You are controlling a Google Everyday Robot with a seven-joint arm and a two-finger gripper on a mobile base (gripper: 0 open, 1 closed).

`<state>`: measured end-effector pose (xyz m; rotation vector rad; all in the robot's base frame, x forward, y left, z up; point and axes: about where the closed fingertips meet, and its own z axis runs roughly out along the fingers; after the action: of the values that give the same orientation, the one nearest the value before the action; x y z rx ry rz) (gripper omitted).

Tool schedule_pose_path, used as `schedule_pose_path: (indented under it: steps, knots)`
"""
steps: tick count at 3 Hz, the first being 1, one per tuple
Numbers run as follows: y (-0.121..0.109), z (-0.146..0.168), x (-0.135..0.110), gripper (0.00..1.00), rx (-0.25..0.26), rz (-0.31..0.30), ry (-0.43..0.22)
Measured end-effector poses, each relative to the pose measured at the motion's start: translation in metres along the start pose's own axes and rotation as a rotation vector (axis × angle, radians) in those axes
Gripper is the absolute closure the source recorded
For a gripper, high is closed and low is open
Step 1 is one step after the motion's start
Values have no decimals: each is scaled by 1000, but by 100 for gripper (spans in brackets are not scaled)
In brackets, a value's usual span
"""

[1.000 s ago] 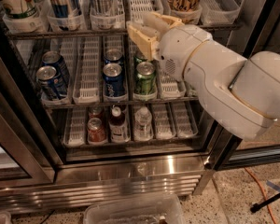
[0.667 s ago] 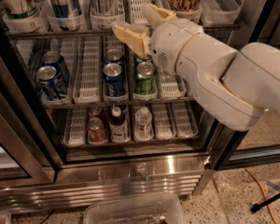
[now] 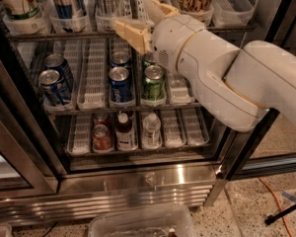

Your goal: Pick redbull can from top shelf of fridge

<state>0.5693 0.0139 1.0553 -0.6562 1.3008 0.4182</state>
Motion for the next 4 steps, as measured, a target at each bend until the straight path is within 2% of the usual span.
schedule_pose_path:
  steps: [1,2,3,4]
  knots:
    - [2,10,-3,35,2,10,-17]
    - [5,31,4,35,1,28,-6]
    - [0,57,2,38,-16,42,-31]
    - [0,64,0,38,-25,44,-39]
